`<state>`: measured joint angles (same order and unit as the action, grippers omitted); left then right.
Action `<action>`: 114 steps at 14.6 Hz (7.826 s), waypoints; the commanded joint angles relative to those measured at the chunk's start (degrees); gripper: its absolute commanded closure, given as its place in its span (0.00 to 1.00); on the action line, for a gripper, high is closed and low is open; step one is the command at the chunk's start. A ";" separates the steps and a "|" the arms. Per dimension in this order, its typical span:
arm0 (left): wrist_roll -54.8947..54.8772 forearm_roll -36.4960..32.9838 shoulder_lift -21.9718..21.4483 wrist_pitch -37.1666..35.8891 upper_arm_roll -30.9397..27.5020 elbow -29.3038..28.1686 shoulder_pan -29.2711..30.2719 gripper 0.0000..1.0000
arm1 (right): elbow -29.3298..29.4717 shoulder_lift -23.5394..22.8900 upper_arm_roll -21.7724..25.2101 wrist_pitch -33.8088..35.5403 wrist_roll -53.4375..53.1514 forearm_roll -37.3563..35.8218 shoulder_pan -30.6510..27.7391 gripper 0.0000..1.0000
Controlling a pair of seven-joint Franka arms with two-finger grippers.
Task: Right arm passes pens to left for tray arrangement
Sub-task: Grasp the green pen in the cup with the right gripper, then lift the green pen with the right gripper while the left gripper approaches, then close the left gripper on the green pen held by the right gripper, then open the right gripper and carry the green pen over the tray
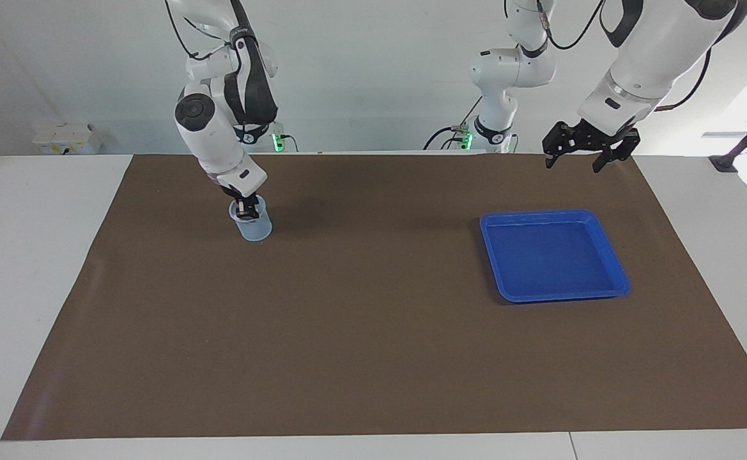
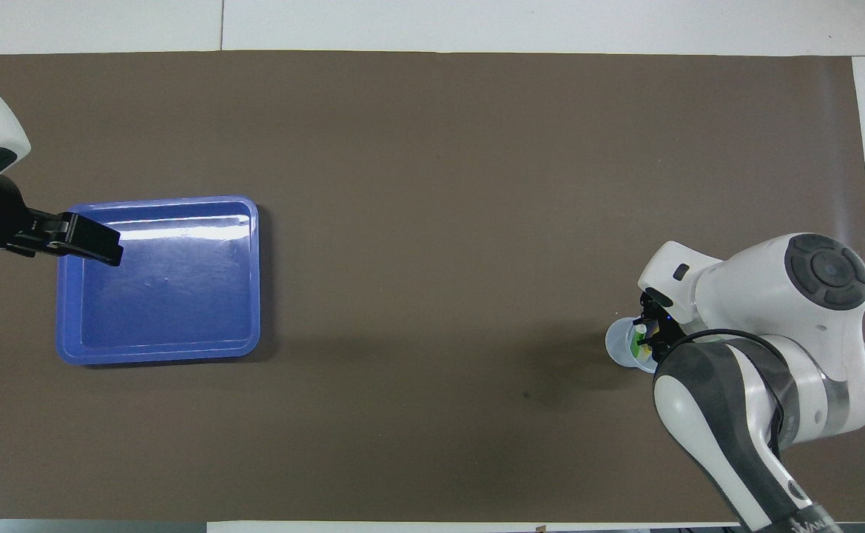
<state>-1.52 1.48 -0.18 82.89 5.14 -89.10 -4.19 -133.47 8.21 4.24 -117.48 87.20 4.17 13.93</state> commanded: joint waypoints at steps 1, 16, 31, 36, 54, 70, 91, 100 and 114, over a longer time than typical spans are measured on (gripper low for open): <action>-0.32 -0.77 -2.02 1.05 -0.57 -2.40 -0.30 0.00 | -1.44 1.28 -0.20 -0.73 1.22 -0.39 -0.83 0.90; -0.32 -0.77 -2.28 0.08 -0.74 -2.49 0.05 0.00 | 19.02 2.95 -0.02 19.57 -32.56 6.36 -1.54 1.00; 32.13 18.88 -4.57 2.62 -0.31 -7.49 1.90 0.00 | 15.62 2.16 -0.46 -12.21 -121.95 26.33 16.03 1.00; 64.48 28.74 -5.88 10.96 3.47 -11.26 0.58 0.00 | 12.54 2.25 -0.46 -27.51 -144.91 26.68 24.02 1.00; 102.33 32.10 -23.54 30.46 5.48 -37.26 -7.06 0.00 | 11.13 -2.23 -0.55 -42.13 -157.69 26.68 35.82 1.00; 106.11 33.42 -23.03 53.96 8.31 -46.61 -8.47 0.04 | 11.13 -2.23 -0.55 -41.86 -157.34 26.68 35.29 1.00; 104.62 33.42 -22.94 51.76 8.04 -44.76 -7.42 1.00 | 11.13 -2.23 -0.55 -41.86 -156.99 26.68 35.29 1.00; 103.39 33.42 -22.06 52.20 8.04 -43.88 -6.01 1.00 | 11.65 -1.19 -0.37 -32.41 -154.63 26.59 33.28 0.00; 64.41 32.72 -9.84 35.07 7.60 -31.58 12.52 1.00 | 12.18 4.44 -0.11 12.44 -80.76 9.46 6.13 0.00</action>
<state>71.46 34.67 -13.05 122.25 12.59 -124.05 5.19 -120.63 11.58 4.85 -107.20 -4.32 16.03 22.95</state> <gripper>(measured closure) 0.819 0.000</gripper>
